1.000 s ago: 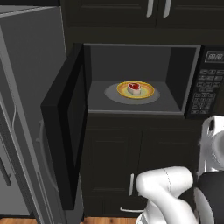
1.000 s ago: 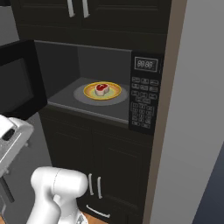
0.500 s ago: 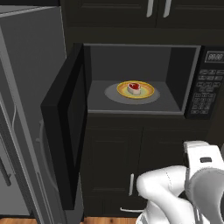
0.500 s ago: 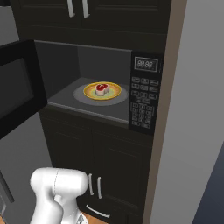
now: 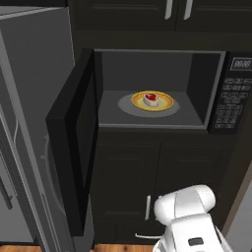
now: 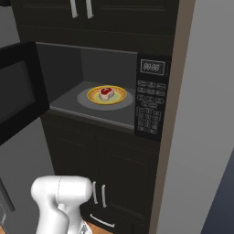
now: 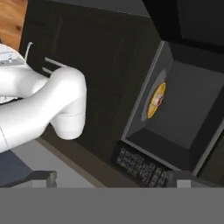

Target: Transport the steak from the fridge to the microwave and turn on the microwave.

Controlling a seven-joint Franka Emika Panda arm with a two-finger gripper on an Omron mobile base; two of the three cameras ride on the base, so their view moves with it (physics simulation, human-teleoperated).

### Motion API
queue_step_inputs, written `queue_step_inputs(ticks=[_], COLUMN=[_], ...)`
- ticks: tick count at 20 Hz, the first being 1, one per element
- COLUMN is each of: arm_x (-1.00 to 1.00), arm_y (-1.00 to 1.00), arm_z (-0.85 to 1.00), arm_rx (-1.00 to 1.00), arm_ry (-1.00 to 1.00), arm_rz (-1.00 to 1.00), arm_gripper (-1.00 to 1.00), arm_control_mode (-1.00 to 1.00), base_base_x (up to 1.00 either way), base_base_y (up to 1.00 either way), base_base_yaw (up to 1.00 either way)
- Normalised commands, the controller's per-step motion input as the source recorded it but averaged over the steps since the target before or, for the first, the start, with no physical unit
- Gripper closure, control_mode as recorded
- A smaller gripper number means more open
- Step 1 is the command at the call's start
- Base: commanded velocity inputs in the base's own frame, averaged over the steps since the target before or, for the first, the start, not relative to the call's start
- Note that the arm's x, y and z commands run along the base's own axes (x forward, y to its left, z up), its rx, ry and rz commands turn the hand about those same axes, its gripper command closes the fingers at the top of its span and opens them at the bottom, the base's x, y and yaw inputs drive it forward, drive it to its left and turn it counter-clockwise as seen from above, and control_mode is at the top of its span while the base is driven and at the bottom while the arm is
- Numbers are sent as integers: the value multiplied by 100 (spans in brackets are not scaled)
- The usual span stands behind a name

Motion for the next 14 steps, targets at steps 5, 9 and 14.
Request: queue_step_inputs(ticks=[5,9,14], arm_x=[-17,-14,-6], arm_y=[36,37,38], arm_z=[-33,-34,-32], arm_rx=[-29,-29,-23], arm_ry=[-40,-38,-32], arm_rz=[10,10,8], arm_gripper=[-100,-100,-100], arm_control_mode=[-100,-100,-100], base_base_x=[0,0,0], base_base_y=[0,0,0], base_base_yaw=[0,0,0])
